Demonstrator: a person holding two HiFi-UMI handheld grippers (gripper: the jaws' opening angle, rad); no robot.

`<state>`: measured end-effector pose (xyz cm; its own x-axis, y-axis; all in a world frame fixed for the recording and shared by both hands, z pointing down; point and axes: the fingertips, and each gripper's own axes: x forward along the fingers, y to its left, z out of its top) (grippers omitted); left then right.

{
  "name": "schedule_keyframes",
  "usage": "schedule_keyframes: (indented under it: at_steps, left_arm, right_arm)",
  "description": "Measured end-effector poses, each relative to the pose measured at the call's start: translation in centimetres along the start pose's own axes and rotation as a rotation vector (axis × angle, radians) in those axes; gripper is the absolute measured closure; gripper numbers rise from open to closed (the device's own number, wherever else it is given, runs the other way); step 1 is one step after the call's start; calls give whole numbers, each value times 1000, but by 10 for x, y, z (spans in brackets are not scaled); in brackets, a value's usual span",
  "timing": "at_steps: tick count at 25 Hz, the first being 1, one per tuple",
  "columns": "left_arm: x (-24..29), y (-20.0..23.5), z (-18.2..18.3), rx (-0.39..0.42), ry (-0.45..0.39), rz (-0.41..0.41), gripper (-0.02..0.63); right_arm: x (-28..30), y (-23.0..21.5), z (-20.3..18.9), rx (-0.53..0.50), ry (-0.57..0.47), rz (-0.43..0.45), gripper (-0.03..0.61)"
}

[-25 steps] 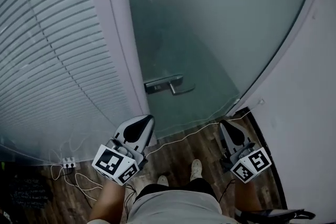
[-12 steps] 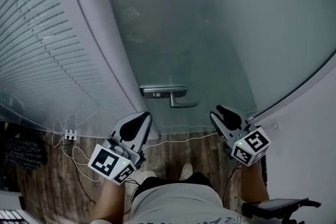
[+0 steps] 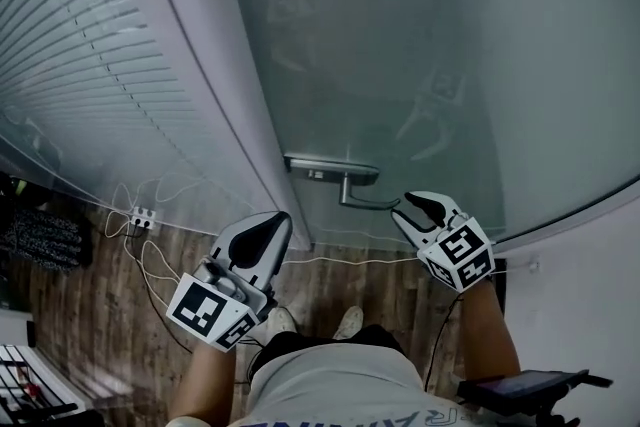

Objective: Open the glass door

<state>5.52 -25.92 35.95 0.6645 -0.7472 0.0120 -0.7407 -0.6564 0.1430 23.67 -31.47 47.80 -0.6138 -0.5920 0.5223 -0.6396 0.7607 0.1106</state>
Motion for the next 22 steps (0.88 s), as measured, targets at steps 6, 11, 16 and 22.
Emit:
schedule_keyframes:
  at_steps: [6,11,16,22]
  left_arm:
    - [2,0,-2,-6,9,-6,614]
    - [7,2,-1,-12,15,-19,614]
    - [7,-4,-9,-4,15,-37,614]
    - [13,-10,-3,-10,7,-42,614]
  right_arm:
    - [8,6,-1,-84,43,-10,454]
    - [10,2,1,-58,34,-21,460]
    - [22,3,-15,2,6,-18,459]
    - [28,-14,-9,23,-18,-48,459]
